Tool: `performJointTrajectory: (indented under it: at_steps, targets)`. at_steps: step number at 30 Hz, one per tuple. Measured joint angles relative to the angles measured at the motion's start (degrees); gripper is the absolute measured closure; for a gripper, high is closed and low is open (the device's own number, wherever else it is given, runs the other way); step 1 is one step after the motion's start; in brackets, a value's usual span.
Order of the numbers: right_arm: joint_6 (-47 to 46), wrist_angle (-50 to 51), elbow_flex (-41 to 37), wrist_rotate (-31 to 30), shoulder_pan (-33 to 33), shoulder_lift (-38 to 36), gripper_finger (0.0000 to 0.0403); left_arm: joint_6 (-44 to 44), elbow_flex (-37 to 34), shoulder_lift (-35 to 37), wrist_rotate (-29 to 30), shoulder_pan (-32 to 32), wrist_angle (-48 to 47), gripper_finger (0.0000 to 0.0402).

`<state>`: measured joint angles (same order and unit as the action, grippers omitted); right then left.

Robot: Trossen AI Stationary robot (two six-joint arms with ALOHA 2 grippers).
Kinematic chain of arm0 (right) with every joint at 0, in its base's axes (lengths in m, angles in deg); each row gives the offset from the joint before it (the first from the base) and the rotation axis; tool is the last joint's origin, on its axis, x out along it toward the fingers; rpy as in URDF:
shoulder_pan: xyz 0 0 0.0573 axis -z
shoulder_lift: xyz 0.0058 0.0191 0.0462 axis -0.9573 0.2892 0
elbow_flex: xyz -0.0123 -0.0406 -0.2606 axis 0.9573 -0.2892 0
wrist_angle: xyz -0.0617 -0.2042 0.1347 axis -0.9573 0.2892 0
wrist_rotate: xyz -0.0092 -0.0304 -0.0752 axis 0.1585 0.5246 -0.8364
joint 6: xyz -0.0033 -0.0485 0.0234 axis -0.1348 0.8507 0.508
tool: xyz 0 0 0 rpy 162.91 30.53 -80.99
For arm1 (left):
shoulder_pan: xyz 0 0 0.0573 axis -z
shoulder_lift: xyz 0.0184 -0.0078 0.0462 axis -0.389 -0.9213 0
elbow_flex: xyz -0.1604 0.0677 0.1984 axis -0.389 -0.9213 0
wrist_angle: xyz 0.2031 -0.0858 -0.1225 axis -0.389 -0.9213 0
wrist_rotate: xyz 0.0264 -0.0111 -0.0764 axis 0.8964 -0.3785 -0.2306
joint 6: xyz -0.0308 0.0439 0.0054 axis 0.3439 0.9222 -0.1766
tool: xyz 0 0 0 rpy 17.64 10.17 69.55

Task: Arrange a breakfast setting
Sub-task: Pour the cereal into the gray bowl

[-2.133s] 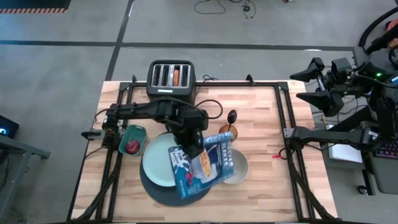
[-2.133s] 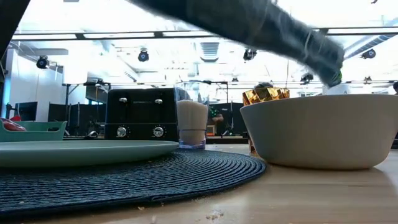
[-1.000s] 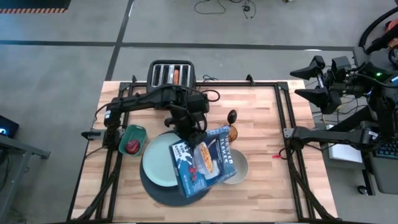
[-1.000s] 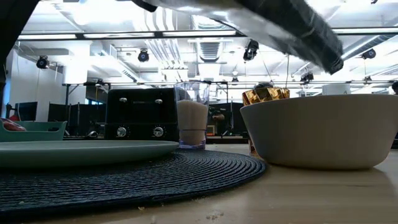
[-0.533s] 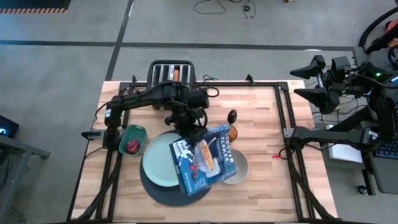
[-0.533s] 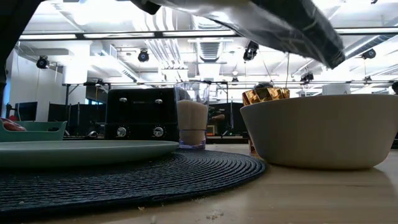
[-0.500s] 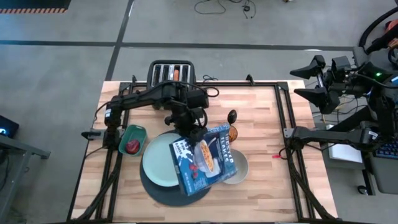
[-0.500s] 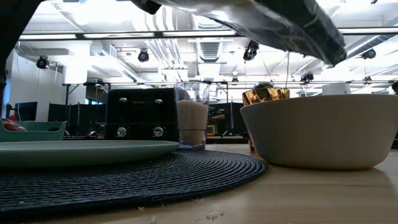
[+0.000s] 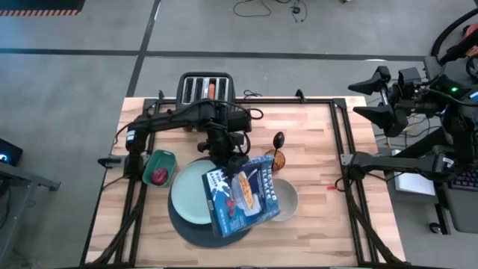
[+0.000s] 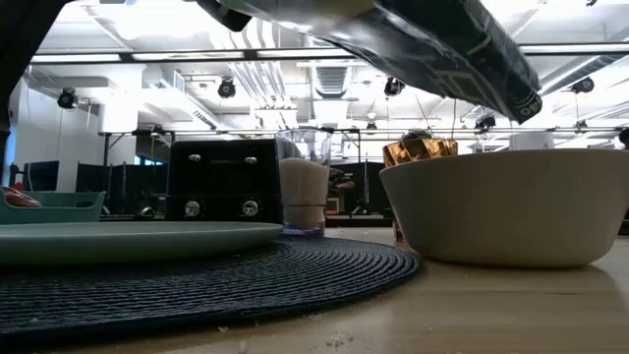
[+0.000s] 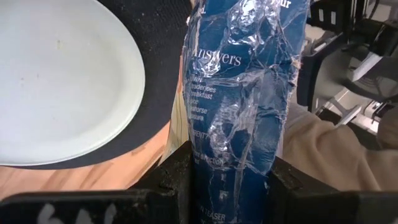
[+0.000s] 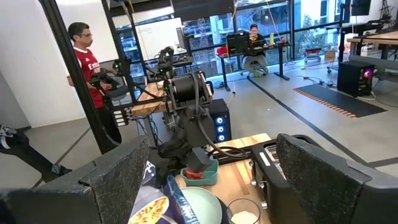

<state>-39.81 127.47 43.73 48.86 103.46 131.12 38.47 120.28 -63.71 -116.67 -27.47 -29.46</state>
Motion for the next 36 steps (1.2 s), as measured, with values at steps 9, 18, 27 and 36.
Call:
performJointTrajectory:
  at_steps: [9,18,27,36]
  targets:
    - [0.2,0.0,0.0,0.0,0.0,0.0,0.006,2.7,-0.6,0.0,0.6,-0.5,0.1,0.0302]
    - [0.2,0.0,0.0,0.0,0.0,0.0,0.006,2.5,-1.9,0.0,2.3,-1.3,-0.3,0.0302]
    - [0.8,0.0,0.0,0.0,0.0,0.0,0.006,1.3,-1.3,0.0,2.0,-0.9,0.2,0.0302]
    - [1.0,0.0,0.0,0.0,0.0,0.0,0.006,0.7,-1.4,0.0,1.7,-1.0,0.0,0.0302]
